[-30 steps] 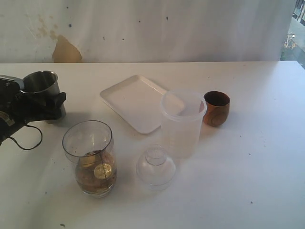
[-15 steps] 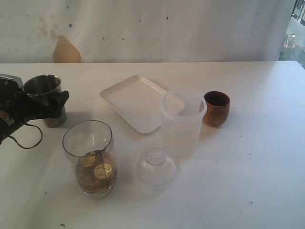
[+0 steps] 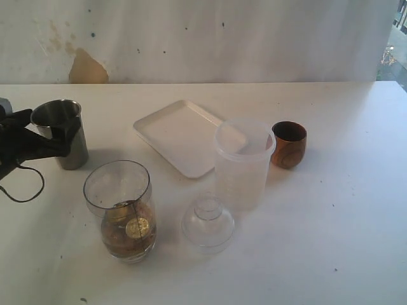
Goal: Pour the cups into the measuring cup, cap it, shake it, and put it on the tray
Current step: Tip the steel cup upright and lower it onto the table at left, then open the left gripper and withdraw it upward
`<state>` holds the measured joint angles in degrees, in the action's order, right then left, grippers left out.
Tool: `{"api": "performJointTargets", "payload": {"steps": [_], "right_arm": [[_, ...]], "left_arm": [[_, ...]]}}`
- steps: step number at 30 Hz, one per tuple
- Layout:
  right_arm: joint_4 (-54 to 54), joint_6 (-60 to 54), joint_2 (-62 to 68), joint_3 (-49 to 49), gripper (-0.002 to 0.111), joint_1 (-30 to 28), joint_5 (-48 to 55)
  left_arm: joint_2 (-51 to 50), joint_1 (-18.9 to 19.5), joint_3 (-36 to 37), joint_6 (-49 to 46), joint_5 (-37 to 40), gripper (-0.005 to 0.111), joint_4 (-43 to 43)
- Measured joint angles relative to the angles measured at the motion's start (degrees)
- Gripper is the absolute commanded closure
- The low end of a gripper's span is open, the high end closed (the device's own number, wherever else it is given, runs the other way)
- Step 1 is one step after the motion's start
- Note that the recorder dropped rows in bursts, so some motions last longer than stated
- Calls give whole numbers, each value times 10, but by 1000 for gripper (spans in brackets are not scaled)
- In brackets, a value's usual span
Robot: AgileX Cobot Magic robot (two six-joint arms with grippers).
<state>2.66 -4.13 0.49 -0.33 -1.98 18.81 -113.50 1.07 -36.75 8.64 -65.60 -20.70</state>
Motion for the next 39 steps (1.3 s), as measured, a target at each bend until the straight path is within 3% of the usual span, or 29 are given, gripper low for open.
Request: {"api": "performJointTargets", "payload": {"steps": [17,22,25,31,33,36,39], "right_arm": [[0,0,0,0,108,0,0],[0,0,0,0,108,0,0],[0,0,0,0,108,0,0],[0,0,0,0,108,0,0],[0,0,0,0,108,0,0],[0,0,0,0,108,0,0],[0,0,0,0,108,0,0]], "left_arm": [[158,0,138,3,-34,14,-21],[237,0,153,81,-31,21,-29],[303,0,139,151,29,21,-51],[418,-11,39,286,264,21,-208],[443,-17,-1,353,337,27,-276],[467,-26,-62,535,422,40,-444],[473,-30,-122,756,419,47,-643]]}}
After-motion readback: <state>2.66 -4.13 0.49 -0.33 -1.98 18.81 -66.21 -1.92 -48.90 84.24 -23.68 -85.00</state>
